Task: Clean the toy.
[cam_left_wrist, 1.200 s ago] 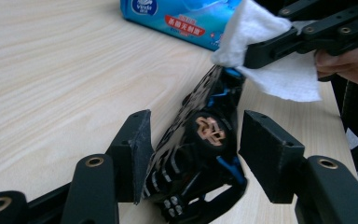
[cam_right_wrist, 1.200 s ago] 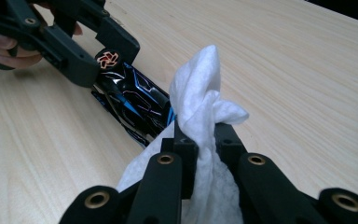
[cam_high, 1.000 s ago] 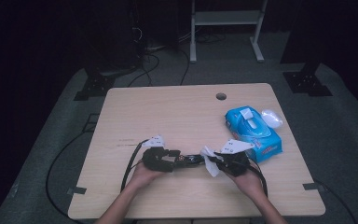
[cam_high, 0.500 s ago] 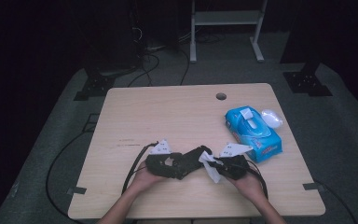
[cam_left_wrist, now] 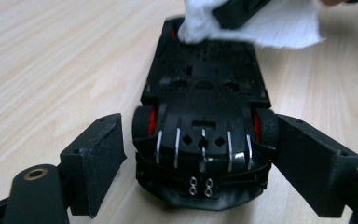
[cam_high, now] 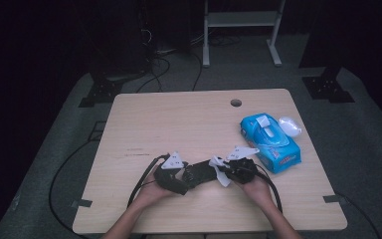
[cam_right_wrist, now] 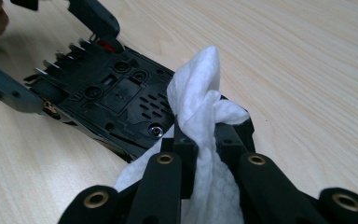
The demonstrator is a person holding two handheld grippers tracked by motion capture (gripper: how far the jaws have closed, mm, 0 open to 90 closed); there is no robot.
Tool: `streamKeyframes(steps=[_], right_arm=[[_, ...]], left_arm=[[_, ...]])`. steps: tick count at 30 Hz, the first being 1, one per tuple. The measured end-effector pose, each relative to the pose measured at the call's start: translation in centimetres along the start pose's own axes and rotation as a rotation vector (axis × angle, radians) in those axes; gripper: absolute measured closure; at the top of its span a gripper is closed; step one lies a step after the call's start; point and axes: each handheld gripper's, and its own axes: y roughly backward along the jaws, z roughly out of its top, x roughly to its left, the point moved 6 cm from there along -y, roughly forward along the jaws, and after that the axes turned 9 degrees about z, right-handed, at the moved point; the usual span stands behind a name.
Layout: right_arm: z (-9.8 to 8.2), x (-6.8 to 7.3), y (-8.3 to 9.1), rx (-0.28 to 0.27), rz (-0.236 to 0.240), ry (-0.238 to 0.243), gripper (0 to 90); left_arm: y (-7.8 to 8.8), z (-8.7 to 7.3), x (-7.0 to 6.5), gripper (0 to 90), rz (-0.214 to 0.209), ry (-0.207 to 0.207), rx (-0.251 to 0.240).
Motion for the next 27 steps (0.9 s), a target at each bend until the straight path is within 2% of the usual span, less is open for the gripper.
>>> streamKeyframes(steps=[2, 4, 7, 12, 13, 15, 19, 21, 23, 24, 26, 27], right_arm=[[0.0, 0.3, 0.0, -0.006, 0.007, 0.000, 81.7], [0.0, 0.7, -0.1, -0.003, 0.019, 0.011, 79.1], [0.3, 1.2, -0.1, 0.013, 0.054, 0.014, 62.5], [1.4, 1.7, 0.9, -0.001, 0.070, 0.029, 49.5], [1.6, 1.7, 1.0, -0.007, 0.068, 0.034, 50.4], [1.8, 1.8, 0.9, -0.023, 0.063, 0.051, 62.2], [1.4, 2.0, -0.4, 0.010, 0.061, 0.051, 71.8], [1.3, 2.0, -0.7, 0.018, 0.038, 0.060, 75.8], [1.3, 1.6, -0.4, 0.005, 0.025, 0.047, 77.0], [1.1, 1.1, -0.2, 0.001, 0.013, 0.025, 77.0], [0.8, 0.8, -0.2, -0.005, 0.025, -0.007, 77.7], [0.6, 0.6, -0.3, -0.006, 0.026, -0.014, 78.5]], left_arm=[[-0.2, 0.0, -0.2, 20.3, -0.005, -0.012, 0.007], [-0.3, -0.1, -0.3, 23.1, -0.005, -0.043, 0.018], [-0.5, -0.1, -0.6, 24.5, -0.006, -0.060, 0.024], [-0.6, -0.1, -0.6, 24.5, -0.014, -0.051, 0.013], [-0.6, -0.1, -0.6, 24.6, -0.014, -0.058, 0.015], [-0.5, -0.1, -0.6, 24.6, -0.013, -0.066, 0.018], [-0.5, -0.1, -0.5, 24.5, -0.014, -0.054, 0.014], [-0.6, -0.2, -0.3, 23.6, -0.005, -0.047, 0.027], [-0.6, -0.3, -0.2, 23.5, -0.013, -0.037, 0.031], [-0.6, -0.3, -0.2, 23.8, -0.017, -0.041, 0.034], [-0.6, -0.2, -0.2, 24.2, -0.017, -0.045, 0.019], [-0.5, -0.1, -0.3, 24.2, -0.014, -0.061, 0.023]])
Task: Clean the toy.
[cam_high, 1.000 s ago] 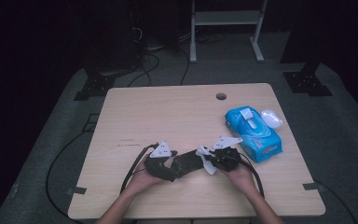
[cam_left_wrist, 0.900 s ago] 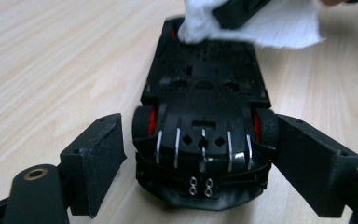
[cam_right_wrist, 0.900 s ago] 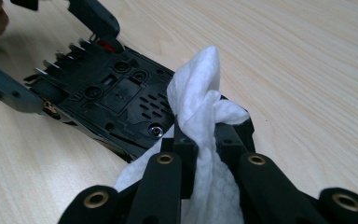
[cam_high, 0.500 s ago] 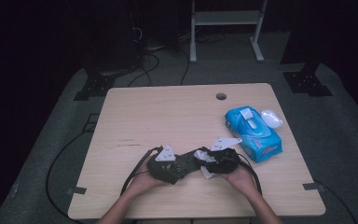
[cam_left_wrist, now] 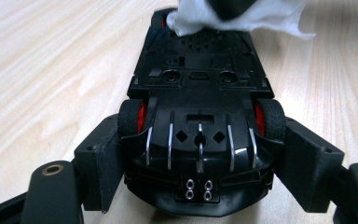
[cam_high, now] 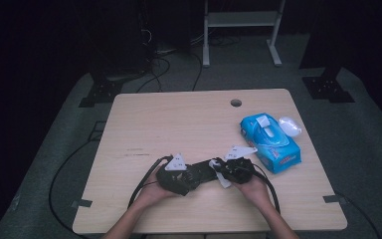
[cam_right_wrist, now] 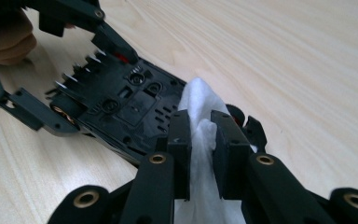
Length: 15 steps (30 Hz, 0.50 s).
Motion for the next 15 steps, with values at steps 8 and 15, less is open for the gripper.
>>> streamKeyframes(steps=[8, 15], right_arm=[[0.6, 1.8, -0.9, -0.037, 0.067, -0.012, 83.7], [1.3, 4.2, -2.0, -0.048, 0.175, 0.040, 83.7]], left_arm=[[-0.2, -0.1, -0.1, 24.7, 0.007, -0.028, 0.007], [-0.3, -0.2, -0.3, 24.8, 0.016, -0.041, 0.015]])
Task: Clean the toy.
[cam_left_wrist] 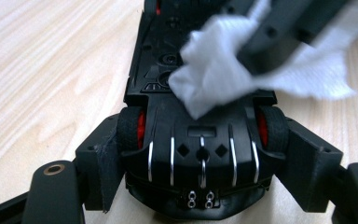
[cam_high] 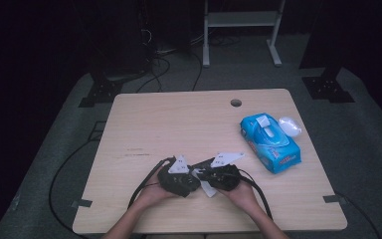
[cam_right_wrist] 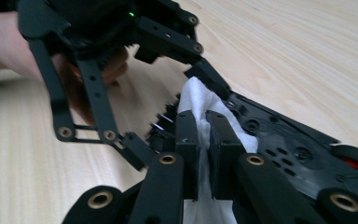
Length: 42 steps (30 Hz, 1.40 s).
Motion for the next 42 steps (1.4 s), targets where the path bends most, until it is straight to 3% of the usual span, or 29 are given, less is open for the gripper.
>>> streamKeyframes(steps=[1, 3, 5, 6, 9, 11, 13, 15, 19, 20, 22, 25, 27, 31, 32, 34, 37, 40, 42], right_arm=[[0.0, -0.3, 0.3, 0.003, -0.023, 0.000, 83.7], [-0.4, -1.5, 1.3, 0.026, -0.113, 0.017, 83.8], [-0.9, -2.3, 1.9, 0.029, -0.142, -0.004, 83.8], [-1.2, -2.5, 2.1, 0.016, -0.134, -0.036, 83.8], [-1.0, -1.7, 1.6, 0.006, -0.109, -0.033, 83.7], [-0.5, -0.4, 0.8, -0.016, -0.028, -0.034, 83.7], [0.1, 0.8, -0.2, -0.014, 0.018, -0.011, 83.7], [0.2, 1.0, -0.5, 0.005, 0.009, 0.016, 83.8], [0.1, -0.3, 0.5, 0.013, -0.062, 0.006, 83.8], [0.0, -0.5, 0.6, 0.010, -0.061, -0.003, 83.8], [0.0, -0.2, 0.6, -0.003, -0.023, -0.035, 83.8], [0.3, 1.0, -0.3, -0.019, 0.053, -0.024, 83.7], [0.5, 1.2, -0.7, 0.001, 0.041, 0.011, 83.7], [0.5, -0.1, 0.1, 0.006, -0.037, 0.009, 83.8], [0.5, -0.1, 0.2, -0.002, -0.029, -0.013, 83.8], [0.5, 0.6, -0.3, -0.009, 0.016, -0.012, 83.7], [0.9, 1.8, -1.4, -0.007, 0.071, 0.018, 83.6], [1.2, 1.6, -1.7, 0.010, 0.040, 0.049, 83.7], [1.2, 0.7, -1.2, 0.012, -0.029, 0.057, 83.8]], left_arm=[[0.1, 0.1, 0.0, 24.8, -0.004, 0.005, -0.011], [0.2, 0.1, 0.1, 24.8, -0.005, 0.002, -0.012], [0.2, 0.2, 0.1, 24.8, -0.005, 0.003, -0.017], [0.3, 0.2, 0.1, 24.8, -0.004, -0.002, -0.019], [0.2, 0.3, 0.1, 24.7, -0.001, -0.005, -0.017], [0.2, 0.2, 0.0, 24.7, 0.001, -0.003, -0.014], [0.1, 0.1, 0.0, 24.7, 0.004, -0.015, -0.008], [0.2, 0.2, 0.0, 24.7, 0.001, -0.009, -0.021], [0.3, 0.4, 0.1, 24.7, -0.003, -0.006, -0.035], [0.3, 0.4, 0.1, 24.7, -0.004, -0.009, -0.035], [0.3, 0.4, 0.1, 24.8, -0.004, -0.009, -0.035], [0.2, 0.4, 0.0, 24.7, -0.002, -0.012, -0.032], [0.2, 0.3, -0.1, 24.7, 0.001, -0.017, -0.031], [0.3, 0.5, -0.1, 24.7, -0.003, -0.010, -0.046], [0.3, 0.5, -0.1, 24.7, -0.004, -0.011, -0.047], [0.2, 0.5, -0.1, 24.7, -0.006, -0.017, -0.043], [0.1, 0.4, -0.3, 24.7, 0.000, -0.035, -0.032], [0.1, 0.4, -0.3, 24.7, -0.002, -0.032, -0.035], [0.2, 0.5, -0.3, 24.7, 0.001, -0.031, -0.045]])
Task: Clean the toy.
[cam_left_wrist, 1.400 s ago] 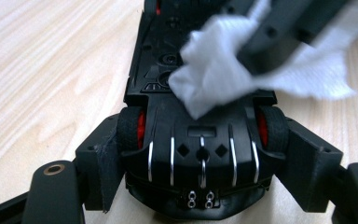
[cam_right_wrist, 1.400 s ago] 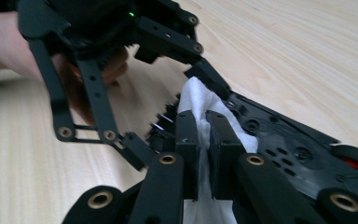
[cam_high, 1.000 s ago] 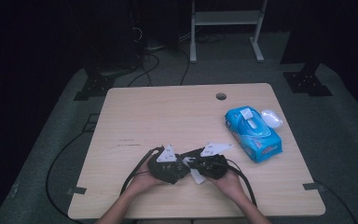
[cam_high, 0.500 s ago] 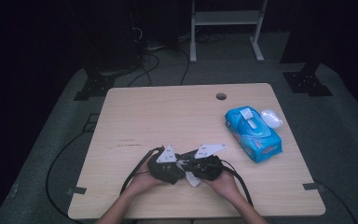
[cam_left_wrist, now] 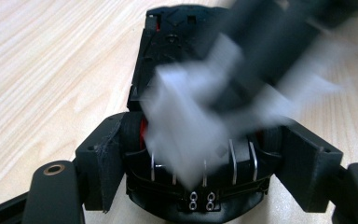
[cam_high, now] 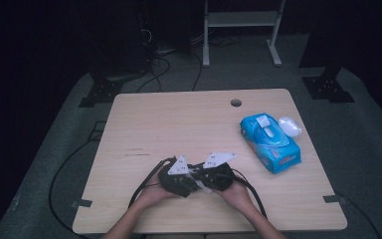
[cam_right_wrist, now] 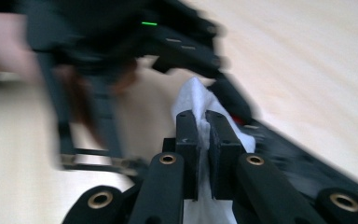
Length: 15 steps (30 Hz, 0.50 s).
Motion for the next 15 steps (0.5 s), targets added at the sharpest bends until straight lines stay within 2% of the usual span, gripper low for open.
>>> streamKeyframes(steps=[1, 3, 5, 7, 10, 12, 14, 15], right_arm=[[-0.1, -0.7, 0.3, 0.005, -0.042, -0.005, 83.8], [-0.3, -1.5, 0.8, -0.008, -0.060, -0.050, 83.8], [-0.3, -1.2, 0.6, -0.012, -0.039, -0.049, 83.8], [0.0, -0.2, -0.2, -0.017, 0.009, -0.026, 83.7], [0.3, 0.1, -0.7, 0.009, -0.006, 0.010, 83.7], [0.2, -0.7, -0.3, 0.005, -0.042, -0.003, 83.8], [0.0, -1.7, 0.3, 0.022, -0.112, 0.002, 83.7], [-0.1, -2.2, 0.6, 0.016, -0.132, -0.017, 83.8]], left_arm=[[0.0, 0.0, 0.0, 24.7, -0.002, 0.002, -0.003], [0.0, 0.1, 0.1, 24.7, -0.004, 0.002, -0.005], [0.0, 0.0, 0.0, 24.7, -0.006, 0.000, 0.002], [-0.1, -0.1, -0.1, 24.7, -0.003, -0.015, 0.012], [-0.1, -0.1, -0.1, 24.7, -0.001, -0.018, 0.017], [0.1, 0.0, -0.1, 24.7, 0.003, -0.015, 0.003], [0.2, 0.2, 0.0, 24.8, -0.001, -0.010, -0.011], [0.2, 0.2, 0.0, 24.8, -0.003, -0.012, -0.013]])
